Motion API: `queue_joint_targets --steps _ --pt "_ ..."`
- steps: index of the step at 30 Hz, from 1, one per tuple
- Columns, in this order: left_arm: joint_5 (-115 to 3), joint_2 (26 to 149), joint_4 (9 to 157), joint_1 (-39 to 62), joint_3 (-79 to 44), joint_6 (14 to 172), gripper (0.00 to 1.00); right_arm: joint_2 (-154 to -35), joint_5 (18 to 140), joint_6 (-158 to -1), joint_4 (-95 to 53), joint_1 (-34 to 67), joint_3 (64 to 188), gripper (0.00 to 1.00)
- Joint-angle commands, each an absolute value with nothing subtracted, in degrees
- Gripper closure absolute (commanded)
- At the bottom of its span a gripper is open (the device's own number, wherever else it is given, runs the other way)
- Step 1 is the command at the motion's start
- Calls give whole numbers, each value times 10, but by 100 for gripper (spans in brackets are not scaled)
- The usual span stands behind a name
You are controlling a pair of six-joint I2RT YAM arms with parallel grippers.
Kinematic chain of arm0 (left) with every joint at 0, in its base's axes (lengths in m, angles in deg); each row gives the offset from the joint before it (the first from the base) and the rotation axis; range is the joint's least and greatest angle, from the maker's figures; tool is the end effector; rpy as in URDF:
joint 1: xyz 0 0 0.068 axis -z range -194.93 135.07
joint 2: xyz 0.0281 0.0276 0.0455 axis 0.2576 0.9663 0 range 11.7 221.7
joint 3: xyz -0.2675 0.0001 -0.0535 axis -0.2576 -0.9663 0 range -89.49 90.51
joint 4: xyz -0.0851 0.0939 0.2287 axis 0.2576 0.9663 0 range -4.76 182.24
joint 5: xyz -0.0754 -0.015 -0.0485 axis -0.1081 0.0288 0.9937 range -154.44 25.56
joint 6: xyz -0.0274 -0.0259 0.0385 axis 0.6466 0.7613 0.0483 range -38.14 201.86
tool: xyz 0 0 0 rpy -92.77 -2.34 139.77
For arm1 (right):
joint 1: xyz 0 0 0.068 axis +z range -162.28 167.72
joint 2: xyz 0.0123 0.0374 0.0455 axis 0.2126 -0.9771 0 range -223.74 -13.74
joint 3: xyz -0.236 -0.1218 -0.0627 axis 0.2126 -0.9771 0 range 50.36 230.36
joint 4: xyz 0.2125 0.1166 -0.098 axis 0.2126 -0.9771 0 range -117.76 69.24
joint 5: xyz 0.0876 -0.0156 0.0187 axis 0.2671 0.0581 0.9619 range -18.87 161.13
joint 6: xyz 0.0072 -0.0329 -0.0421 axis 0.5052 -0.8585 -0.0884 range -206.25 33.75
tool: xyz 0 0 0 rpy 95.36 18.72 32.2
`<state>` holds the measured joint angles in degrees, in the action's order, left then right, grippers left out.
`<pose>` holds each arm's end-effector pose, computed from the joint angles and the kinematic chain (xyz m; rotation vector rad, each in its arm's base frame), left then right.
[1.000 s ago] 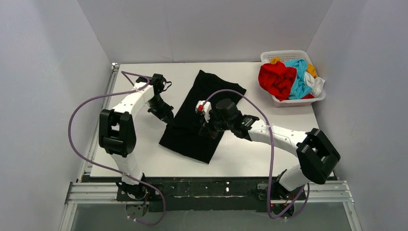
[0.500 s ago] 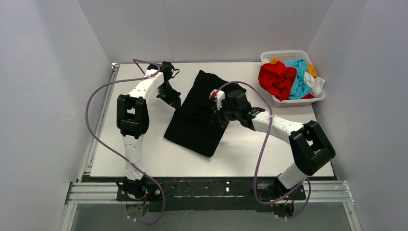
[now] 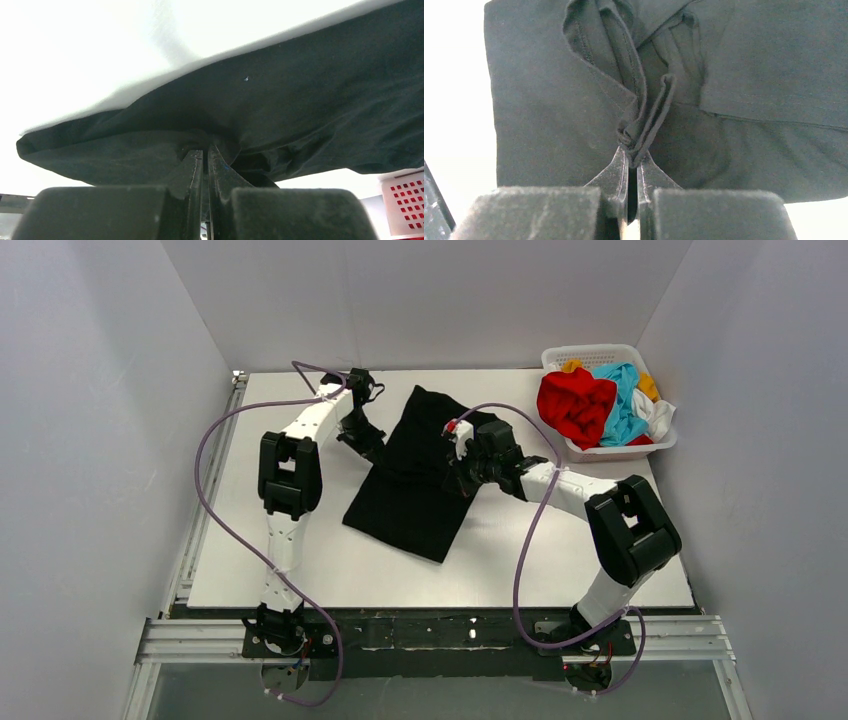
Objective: Fold and stack the t-shirts
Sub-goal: Fold the folded rectangular tshirt in 1/3 of the way
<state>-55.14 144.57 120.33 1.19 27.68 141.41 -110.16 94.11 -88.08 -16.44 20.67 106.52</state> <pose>0.4987 -0.1501 0.2139 -0.8923 2.4440 -0.7353 0.2960 0.2084 0.2006 -0.8860 2.0568 0.7410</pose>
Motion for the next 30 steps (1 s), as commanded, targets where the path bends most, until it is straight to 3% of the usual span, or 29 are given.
queue_joint_targets --steps 1,15,19,20,21,22,25,28,30 --pt "-573 1406 1270 19 272 1411 100 -1078 936 -882 -138 199 1079 99" --pt "-608 1433 1237 28 285 1411 100 -1122 909 -867 -109 173 1091 97" --pt "-628 1439 1237 27 297 1396 65 -1160 903 -845 -115 160 1117 74" --pt "-628 1439 1237 28 311 1388 49 -1165 894 -840 -123 158 1127 72" --pt "-629 1440 1238 28 327 1379 13 -1168 877 -830 -133 155 1139 69" --pt "-631 1440 1241 27 346 1368 3 -1168 853 -819 -141 152 1149 65" --pt "-650 1428 1272 27 409 1337 2 -1148 759 -783 -167 147 1168 53" --pt "-684 1379 1281 27 396 1297 2 -1120 664 -744 -187 147 1168 25" --pt "-716 1331 1298 27 364 1266 2 -1099 668 -730 -225 147 1176 20"
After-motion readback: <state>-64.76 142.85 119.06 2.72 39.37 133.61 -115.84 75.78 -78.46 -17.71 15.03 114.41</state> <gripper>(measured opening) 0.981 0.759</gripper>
